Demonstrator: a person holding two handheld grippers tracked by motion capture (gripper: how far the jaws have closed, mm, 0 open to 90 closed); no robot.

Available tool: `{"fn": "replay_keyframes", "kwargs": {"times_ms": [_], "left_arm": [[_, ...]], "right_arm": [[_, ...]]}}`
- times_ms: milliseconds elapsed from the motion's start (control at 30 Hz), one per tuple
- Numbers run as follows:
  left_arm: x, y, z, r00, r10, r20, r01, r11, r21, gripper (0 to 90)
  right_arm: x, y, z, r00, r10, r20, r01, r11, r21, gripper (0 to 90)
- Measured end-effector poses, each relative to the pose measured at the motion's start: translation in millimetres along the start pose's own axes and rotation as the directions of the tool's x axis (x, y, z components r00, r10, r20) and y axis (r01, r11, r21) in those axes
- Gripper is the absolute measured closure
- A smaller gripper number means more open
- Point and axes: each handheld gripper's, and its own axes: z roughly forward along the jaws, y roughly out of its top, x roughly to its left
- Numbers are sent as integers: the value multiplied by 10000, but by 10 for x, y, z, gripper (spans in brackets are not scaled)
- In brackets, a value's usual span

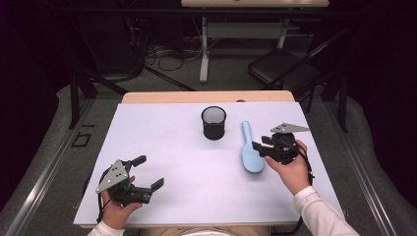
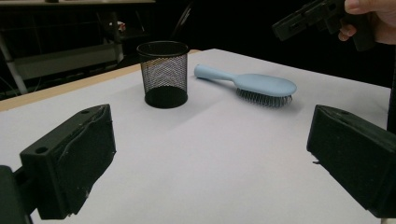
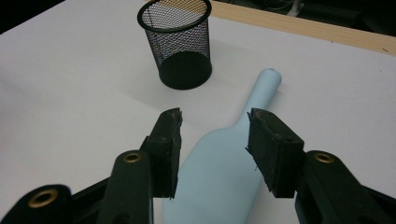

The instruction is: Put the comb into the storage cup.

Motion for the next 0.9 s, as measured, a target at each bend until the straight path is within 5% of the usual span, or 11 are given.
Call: {"fn": "replay_keyframes", "kwargs": {"times_ms": [267,900], "left_arm": [[1,-2,1,10000,9,38,-9,10000,2,11],[4,-6,1,10000,-1,47,1,10000,48,11]], "right_arm": [[-19,112,69,9999,75,-151,-73,9998,181,684],[-63,364,404,9992,178,369,-207,9965,814,885]]}}
